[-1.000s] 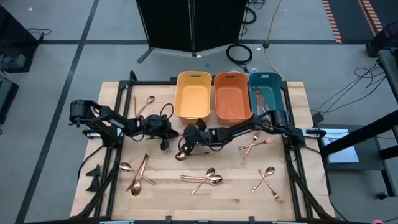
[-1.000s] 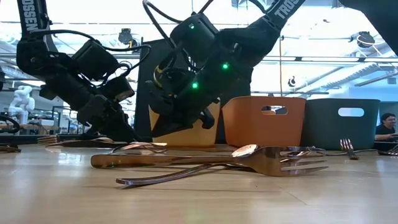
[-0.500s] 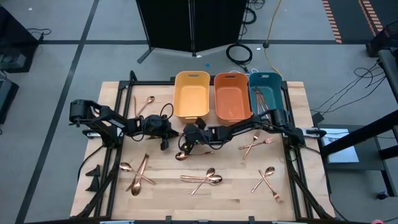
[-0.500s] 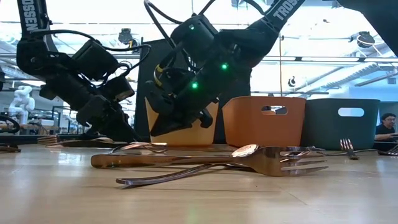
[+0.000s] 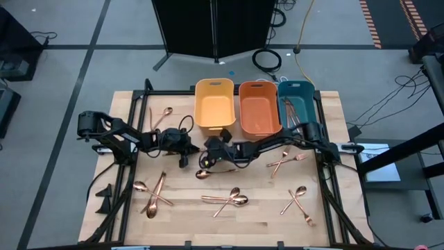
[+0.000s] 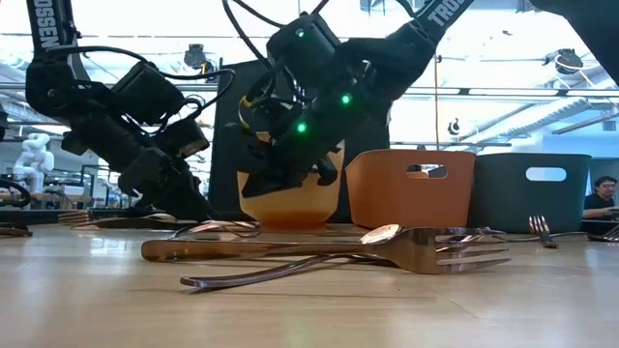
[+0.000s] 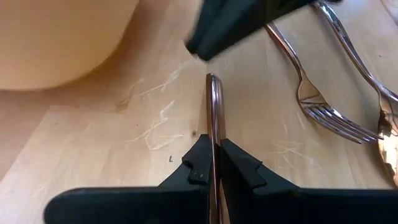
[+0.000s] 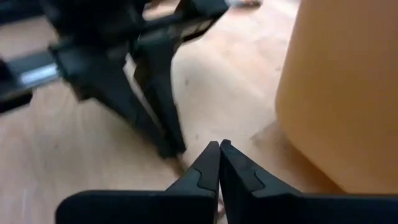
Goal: Sort silverware
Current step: Put the copper knife into the blue bin
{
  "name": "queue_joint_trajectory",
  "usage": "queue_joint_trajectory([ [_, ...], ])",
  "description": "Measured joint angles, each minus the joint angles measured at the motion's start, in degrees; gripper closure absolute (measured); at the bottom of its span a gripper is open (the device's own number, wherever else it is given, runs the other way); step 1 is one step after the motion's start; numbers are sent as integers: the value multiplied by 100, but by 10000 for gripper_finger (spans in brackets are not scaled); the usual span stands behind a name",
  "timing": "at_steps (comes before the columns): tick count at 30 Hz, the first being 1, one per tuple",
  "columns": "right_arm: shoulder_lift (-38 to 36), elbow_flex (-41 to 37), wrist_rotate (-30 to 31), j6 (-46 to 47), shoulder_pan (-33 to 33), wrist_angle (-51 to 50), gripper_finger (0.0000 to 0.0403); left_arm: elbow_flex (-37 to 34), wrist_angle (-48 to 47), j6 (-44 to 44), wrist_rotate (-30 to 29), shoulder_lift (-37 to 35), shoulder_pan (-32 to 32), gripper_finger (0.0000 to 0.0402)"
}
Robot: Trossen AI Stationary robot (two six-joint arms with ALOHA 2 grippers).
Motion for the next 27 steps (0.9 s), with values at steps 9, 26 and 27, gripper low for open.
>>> queue_joint_trajectory([
  [9,-107,2,134,-110,41,2,403,0,-4,0,42,0,-2,382],
  [26,-490,1,472,-589,563,-35,403,0,-116,28,103,-2,-2,382],
  [27,-441,0,225,-527,588,-34,403,0,-116,35,103,-2,-2,382],
])
